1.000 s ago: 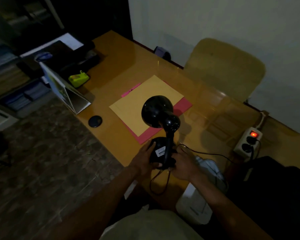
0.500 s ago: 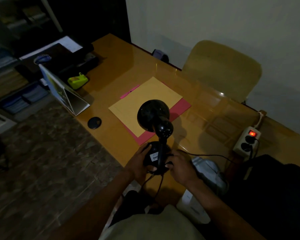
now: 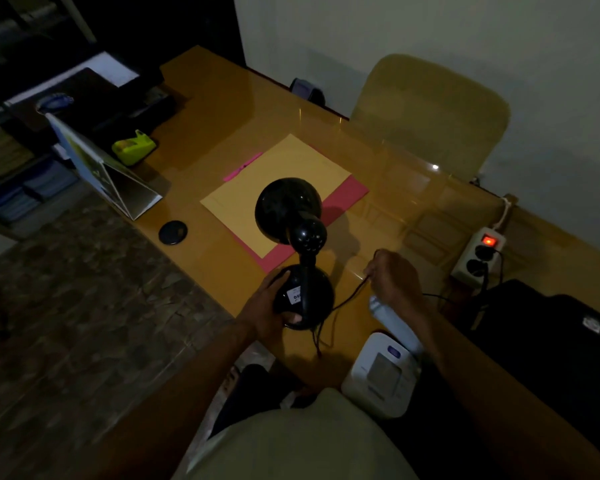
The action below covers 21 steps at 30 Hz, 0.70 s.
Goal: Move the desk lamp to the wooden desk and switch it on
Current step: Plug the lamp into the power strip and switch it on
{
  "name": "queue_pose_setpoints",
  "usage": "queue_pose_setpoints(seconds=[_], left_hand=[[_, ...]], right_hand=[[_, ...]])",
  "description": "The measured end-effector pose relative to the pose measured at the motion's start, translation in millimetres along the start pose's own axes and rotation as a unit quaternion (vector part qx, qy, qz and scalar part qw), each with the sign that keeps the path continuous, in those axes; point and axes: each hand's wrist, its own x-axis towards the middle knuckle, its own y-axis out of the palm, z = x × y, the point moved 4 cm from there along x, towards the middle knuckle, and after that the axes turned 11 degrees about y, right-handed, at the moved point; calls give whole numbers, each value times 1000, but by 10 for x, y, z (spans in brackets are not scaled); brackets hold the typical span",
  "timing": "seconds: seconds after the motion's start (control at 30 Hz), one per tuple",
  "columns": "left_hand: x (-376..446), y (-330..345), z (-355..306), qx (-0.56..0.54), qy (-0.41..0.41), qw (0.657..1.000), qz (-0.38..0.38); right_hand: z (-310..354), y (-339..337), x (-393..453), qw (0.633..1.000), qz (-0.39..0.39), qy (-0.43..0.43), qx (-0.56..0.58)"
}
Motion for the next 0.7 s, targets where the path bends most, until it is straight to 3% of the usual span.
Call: queue_pose_setpoints(seconds=[0.17, 0.27, 0.43, 0.6, 0.7], left_hand=[[0, -17, -8, 5, 7, 1000, -10], [6, -11, 22, -1, 10, 1000, -9], [11, 13, 34, 1, 10, 1000, -2], [4, 12, 62, 7, -3, 1000, -7], [-3, -5, 54, -9, -7, 1000, -6]], right_hand=[[-1, 150, -61, 995, 79, 21, -64], [-57, 141, -19, 996, 56, 51, -55], [-118, 155, 38, 989, 40, 6, -144], [-6, 202, -89, 996, 25, -9, -82], [172, 211, -237, 995, -9, -83, -56]])
